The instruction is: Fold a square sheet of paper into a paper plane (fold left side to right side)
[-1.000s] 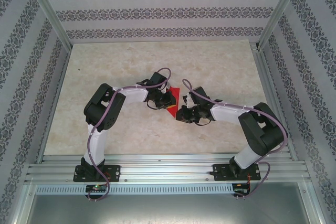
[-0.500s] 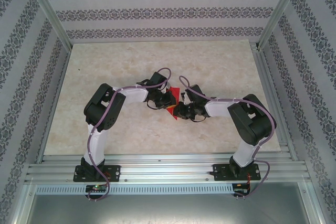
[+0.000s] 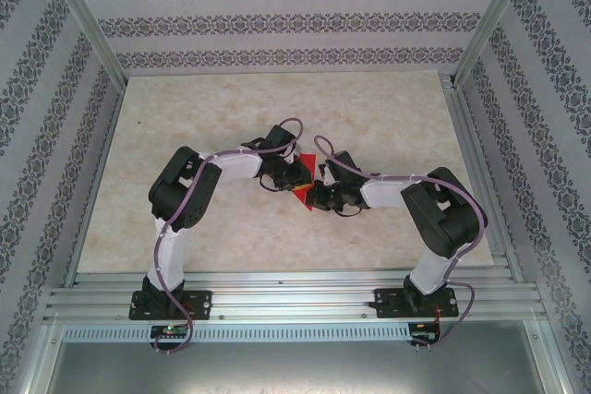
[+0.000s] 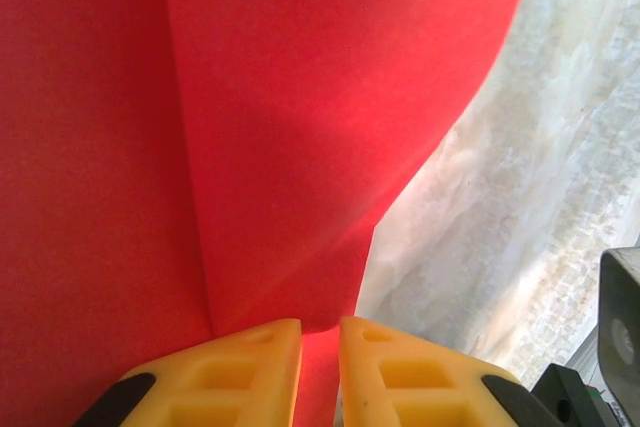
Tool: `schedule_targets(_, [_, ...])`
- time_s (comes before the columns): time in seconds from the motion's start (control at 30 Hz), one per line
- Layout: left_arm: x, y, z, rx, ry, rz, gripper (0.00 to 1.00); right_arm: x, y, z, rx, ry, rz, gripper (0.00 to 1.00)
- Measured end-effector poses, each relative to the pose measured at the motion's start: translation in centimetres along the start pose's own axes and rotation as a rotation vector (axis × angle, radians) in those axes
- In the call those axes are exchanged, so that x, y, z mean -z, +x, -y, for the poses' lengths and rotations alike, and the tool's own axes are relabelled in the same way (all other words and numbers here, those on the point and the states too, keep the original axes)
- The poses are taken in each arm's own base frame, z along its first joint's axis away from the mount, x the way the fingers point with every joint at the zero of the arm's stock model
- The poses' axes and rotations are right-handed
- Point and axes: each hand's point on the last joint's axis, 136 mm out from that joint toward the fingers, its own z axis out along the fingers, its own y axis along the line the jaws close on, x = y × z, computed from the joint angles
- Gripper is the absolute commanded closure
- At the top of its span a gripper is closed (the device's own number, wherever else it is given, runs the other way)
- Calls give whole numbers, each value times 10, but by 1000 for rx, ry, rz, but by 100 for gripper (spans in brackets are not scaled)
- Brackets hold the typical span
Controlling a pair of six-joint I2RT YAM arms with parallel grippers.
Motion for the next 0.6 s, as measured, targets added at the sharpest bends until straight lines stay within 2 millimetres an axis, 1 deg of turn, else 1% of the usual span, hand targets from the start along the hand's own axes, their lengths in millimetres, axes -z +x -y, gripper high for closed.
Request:
schedule_targets(0.2, [0, -2, 0, 0, -19, -25, 76, 0, 0, 0, -1, 2, -2, 99])
schedule_targets(0.43, [0, -5, 2, 5, -31, -60, 74, 0, 1, 0, 6, 12, 4, 99])
schedule_targets(0.6, [1, -14, 2, 5, -28, -54, 73, 0, 1, 0, 8, 16, 6, 99])
